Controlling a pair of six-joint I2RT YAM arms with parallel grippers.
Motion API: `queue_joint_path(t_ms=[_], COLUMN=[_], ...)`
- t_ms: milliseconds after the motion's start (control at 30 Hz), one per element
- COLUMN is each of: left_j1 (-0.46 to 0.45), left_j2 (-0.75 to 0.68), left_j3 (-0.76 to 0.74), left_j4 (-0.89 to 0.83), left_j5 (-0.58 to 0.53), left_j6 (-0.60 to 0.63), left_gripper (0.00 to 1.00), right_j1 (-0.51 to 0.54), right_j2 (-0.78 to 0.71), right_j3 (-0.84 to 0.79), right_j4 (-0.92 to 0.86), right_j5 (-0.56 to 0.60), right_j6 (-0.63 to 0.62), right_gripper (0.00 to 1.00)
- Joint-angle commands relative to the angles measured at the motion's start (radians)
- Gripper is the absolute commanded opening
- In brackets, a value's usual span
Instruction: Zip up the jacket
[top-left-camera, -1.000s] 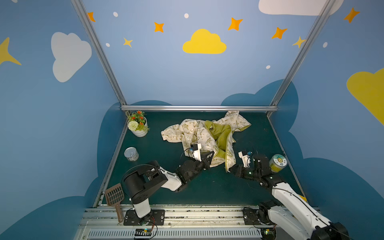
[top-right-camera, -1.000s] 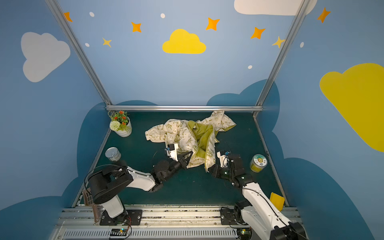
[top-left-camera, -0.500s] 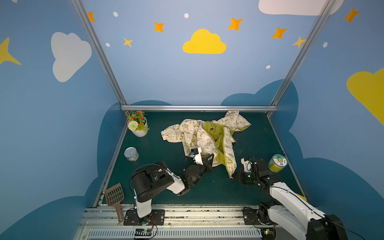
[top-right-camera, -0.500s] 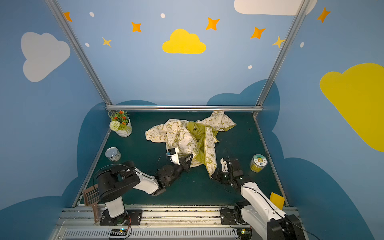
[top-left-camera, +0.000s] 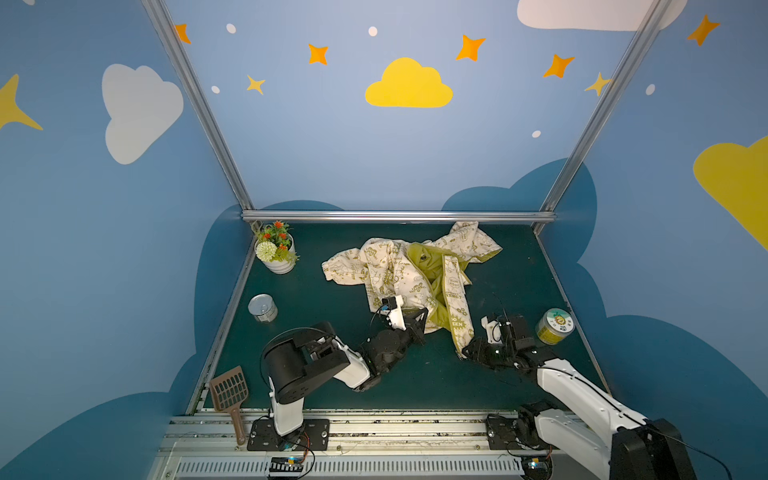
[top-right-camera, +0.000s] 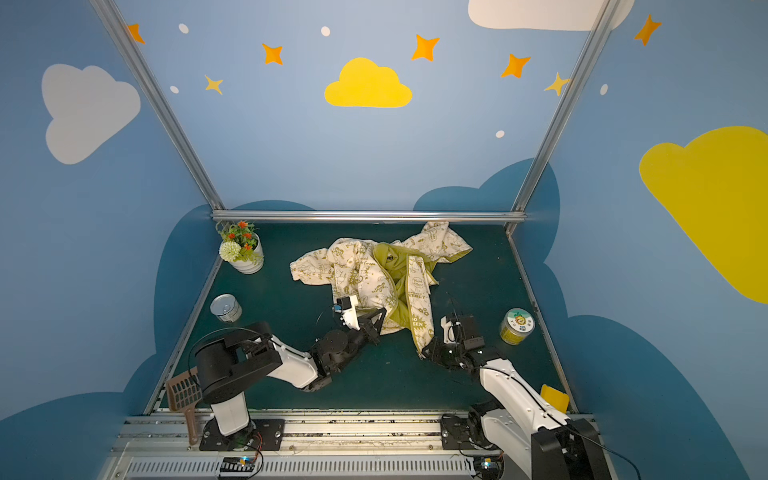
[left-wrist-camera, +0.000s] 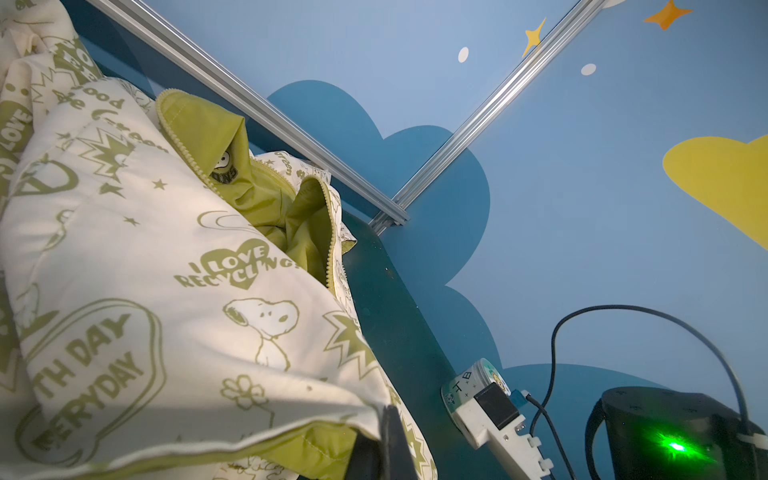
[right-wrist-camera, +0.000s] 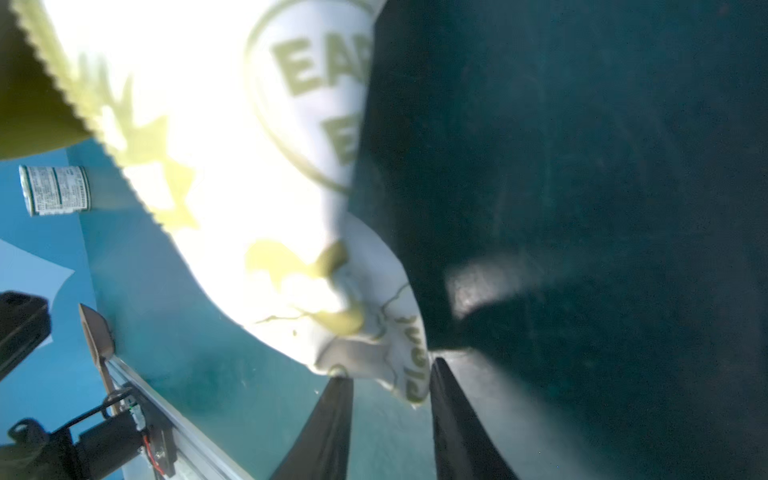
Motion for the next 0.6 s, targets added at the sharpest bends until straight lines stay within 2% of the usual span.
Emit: queue_joint_path(t_ms=[0,133,267,433,567], left_j1=[0.003,0.003,0.006,0.006,0.008], left_j2=[0.016,0.019,0.014,0.015,0.011], left_j3=[0.003,0.002,-0.001,-0.004,-0.004], left_j4=[0.027,0.027,0.027,0.027,0.026], left_j5=[-0.008,-0.008,-0.010,-0.013,-0.015], left_j6=[-0.007,-0.013,-0.008,-0.017,-0.022], left_gripper=[0.03,0.03,0.03,0.03,0.03], right_j1=[0.020,0.025,0.025,0.025,0.025], right_j2=[-0.027,-0.011,0.049,0.105,0.096], right_j3=[0.031,0.025,0.022,0.021,0.019], right_j4=[-0.063,-0.048,0.004,0.077,0.089], right_j5=[0.031,0.055,0.023,-0.023,-0.010], right_j6=[-0.039,-0.045,-0.042,-0.057,-0.054], right_gripper=[0.44,0.49,0.49,0.42,0.28])
